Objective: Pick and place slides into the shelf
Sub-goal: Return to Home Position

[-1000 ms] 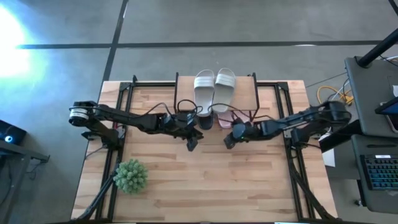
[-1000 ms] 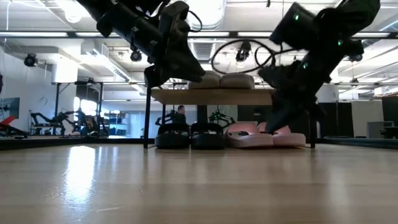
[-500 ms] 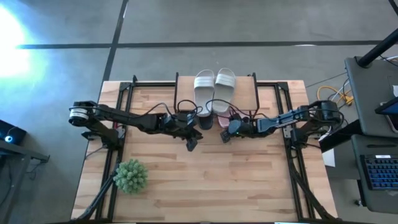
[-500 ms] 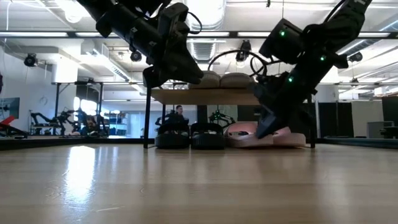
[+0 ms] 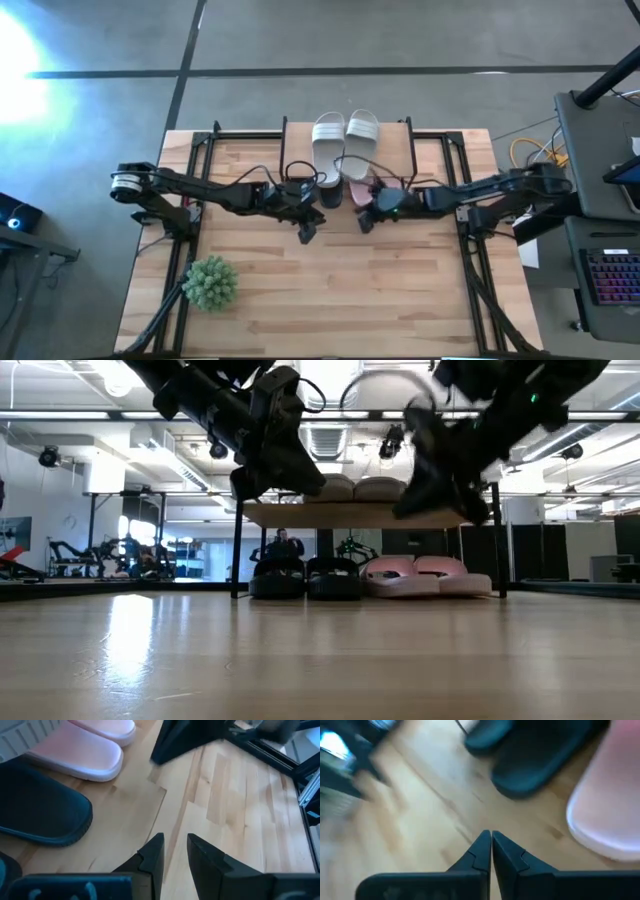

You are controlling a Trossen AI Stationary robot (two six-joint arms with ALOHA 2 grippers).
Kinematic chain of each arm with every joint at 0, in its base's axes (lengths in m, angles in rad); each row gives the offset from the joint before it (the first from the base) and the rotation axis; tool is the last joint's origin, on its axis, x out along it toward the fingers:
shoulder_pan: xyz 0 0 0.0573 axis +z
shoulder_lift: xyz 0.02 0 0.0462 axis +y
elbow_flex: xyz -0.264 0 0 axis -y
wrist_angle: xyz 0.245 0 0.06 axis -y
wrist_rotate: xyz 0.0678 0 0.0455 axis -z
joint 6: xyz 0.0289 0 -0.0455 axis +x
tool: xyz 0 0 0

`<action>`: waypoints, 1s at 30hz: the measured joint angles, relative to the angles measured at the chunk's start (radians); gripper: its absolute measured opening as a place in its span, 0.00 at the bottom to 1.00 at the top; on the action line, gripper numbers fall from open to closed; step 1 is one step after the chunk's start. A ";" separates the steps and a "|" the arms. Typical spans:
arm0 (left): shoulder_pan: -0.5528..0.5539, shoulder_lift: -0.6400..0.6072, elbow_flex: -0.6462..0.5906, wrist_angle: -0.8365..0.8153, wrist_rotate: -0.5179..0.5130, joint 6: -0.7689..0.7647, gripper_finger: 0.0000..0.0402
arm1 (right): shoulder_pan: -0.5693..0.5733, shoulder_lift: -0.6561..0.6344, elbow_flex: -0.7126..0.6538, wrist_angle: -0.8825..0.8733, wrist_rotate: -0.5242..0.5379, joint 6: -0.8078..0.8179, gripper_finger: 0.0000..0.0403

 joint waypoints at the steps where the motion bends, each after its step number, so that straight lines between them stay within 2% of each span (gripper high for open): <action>1: 0.000 -0.002 0.002 0.001 0.000 0.000 0.17 | 0.003 -0.033 0.002 -0.002 0.000 -0.004 0.02; 5: 0.004 -0.037 0.023 0.030 0.005 0.001 0.17 | 0.004 -0.178 0.010 -0.008 0.006 -0.033 0.02; 9: 0.037 -0.097 0.036 0.054 0.071 0.001 0.17 | 0.003 -0.326 0.012 -0.008 0.011 -0.081 0.02; 14: 0.087 -0.172 0.018 0.037 0.095 -0.001 0.17 | 0.004 -0.490 0.011 -0.013 0.003 -0.040 0.02; 19: 0.118 -0.261 0.006 0.015 0.129 0.000 0.17 | 0.029 -0.632 0.011 -0.051 -0.025 -0.156 0.02; 23: 0.131 -0.378 0.006 -0.120 0.123 0.028 0.17 | 0.043 -0.727 0.011 -0.220 -0.074 -0.137 0.02; 27: 0.132 -0.499 0.003 -0.246 0.042 0.053 0.17 | 0.043 -0.798 0.008 -0.480 -0.034 -0.041 0.02; 30: 0.133 -0.584 0.000 -0.274 0.016 0.060 0.17 | 0.043 -0.840 -0.007 -0.566 0.007 -0.003 0.02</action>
